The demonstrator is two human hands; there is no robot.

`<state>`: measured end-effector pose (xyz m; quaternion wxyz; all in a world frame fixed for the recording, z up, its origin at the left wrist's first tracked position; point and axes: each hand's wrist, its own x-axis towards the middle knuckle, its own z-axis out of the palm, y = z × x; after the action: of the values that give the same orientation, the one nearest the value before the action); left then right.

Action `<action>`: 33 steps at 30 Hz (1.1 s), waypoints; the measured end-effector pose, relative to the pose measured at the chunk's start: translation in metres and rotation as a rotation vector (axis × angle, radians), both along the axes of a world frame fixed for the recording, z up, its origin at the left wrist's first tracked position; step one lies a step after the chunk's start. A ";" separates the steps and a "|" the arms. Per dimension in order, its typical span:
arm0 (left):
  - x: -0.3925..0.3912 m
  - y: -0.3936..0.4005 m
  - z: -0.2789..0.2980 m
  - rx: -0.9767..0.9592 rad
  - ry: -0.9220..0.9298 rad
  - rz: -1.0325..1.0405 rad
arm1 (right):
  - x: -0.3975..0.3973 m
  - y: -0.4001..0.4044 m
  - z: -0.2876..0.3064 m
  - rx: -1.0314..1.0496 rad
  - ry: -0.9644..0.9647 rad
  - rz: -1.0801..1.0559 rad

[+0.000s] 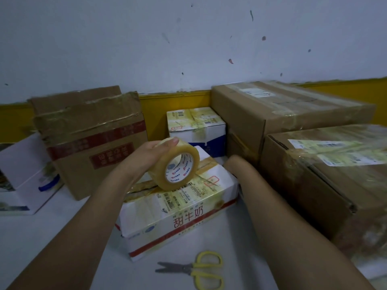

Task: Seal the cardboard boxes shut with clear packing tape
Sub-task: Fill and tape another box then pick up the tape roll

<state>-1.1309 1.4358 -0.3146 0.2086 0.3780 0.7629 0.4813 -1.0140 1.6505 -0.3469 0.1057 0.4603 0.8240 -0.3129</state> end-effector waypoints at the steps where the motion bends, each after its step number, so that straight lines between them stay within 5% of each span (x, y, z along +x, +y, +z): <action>1: -0.001 0.000 -0.002 0.002 -0.014 0.005 | -0.004 0.002 0.001 0.049 0.056 -0.026; 5: 0.001 -0.001 -0.002 0.014 -0.053 0.022 | -0.035 0.005 0.002 0.308 0.465 -0.031; 8: 0.003 -0.005 -0.009 0.067 -0.157 -0.004 | -0.048 -0.018 -0.007 0.327 0.190 0.245; 11: 0.000 -0.017 0.001 0.033 -0.151 -0.062 | -0.049 -0.022 -0.010 0.338 0.061 0.252; 18: -0.058 -0.125 0.051 -0.751 0.462 -0.002 | -0.046 -0.027 -0.009 0.515 -0.022 0.322; 22: -0.043 -0.133 0.015 -0.928 0.449 0.038 | -0.046 -0.030 -0.008 0.571 -0.015 0.316; 29: -0.060 -0.140 -0.020 -0.878 0.343 0.129 | -0.049 -0.038 -0.015 0.709 0.009 0.335; 33: -0.063 -0.139 -0.023 -0.847 0.321 0.152 | -0.061 -0.112 -0.023 0.563 0.055 0.436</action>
<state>-1.1935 1.2963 -0.3378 0.1877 0.2721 0.9407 0.0764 -1.0745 1.5381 -0.3704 0.0168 0.2762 0.9593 -0.0559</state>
